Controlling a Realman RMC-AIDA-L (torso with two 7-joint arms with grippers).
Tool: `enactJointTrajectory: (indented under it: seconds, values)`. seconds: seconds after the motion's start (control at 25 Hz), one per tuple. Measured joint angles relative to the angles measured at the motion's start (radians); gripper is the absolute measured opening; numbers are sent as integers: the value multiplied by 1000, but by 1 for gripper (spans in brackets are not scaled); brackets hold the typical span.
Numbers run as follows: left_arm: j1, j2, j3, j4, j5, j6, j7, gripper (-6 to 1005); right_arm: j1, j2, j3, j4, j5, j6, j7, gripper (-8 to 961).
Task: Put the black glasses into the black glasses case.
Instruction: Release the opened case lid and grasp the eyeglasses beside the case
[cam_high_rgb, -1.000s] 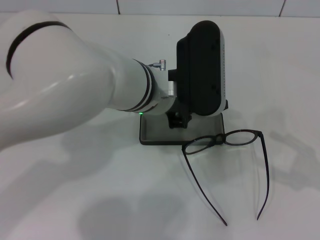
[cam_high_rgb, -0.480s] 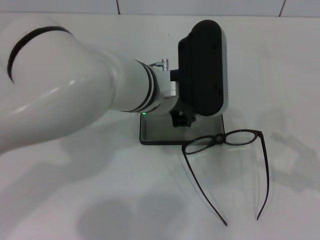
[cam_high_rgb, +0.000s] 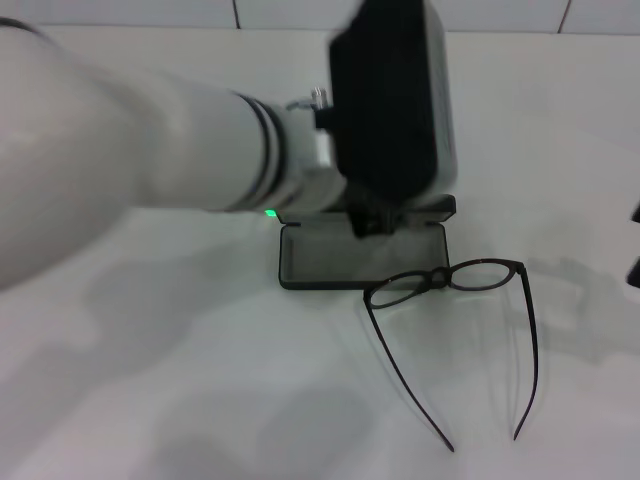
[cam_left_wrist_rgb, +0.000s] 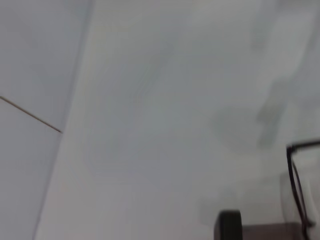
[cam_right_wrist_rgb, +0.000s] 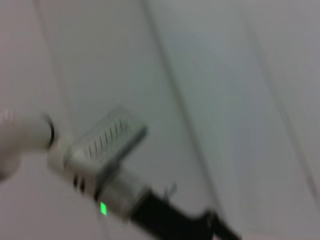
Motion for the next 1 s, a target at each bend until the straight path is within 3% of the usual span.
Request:
enactJointTrajectory:
  seconds: [0.12,0.28,0.36,0.48,0.6,0.72,0.8,0.88,0.92,1.0]
  values:
    - [79,0,-87,127,-116,1,-9,445,98,-40,0,-1,-96,13,28,773]
    - [184,4,-259,223,-429,0,83,441,209,-80,-1,-46,-192,36,209,704]
    - [236,4,-338,213,-635,8,188,439,245,-91,0,-128,-277,76,314,670]
    - [312,5,-444,159,-905,55,357,434,284,-89,6,-317,-463,181,492,618]
    - [362,3,-563,56,-1119,154,476,428,300,-54,74,-533,-736,268,676,605]
    - [359,3,-624,-64,-1198,229,525,423,310,26,255,-705,-1032,240,796,611]
    - [351,3,-648,-137,-1235,265,567,419,329,110,419,-826,-1265,150,845,606]
    - [339,3,-667,-209,-1260,292,613,403,362,157,513,-876,-1385,76,863,601]
    - [332,3,-672,-236,-1267,299,628,395,385,174,549,-890,-1435,40,873,599]
    - [314,4,-684,-297,-1281,312,662,395,424,189,563,-896,-1486,-3,905,580]
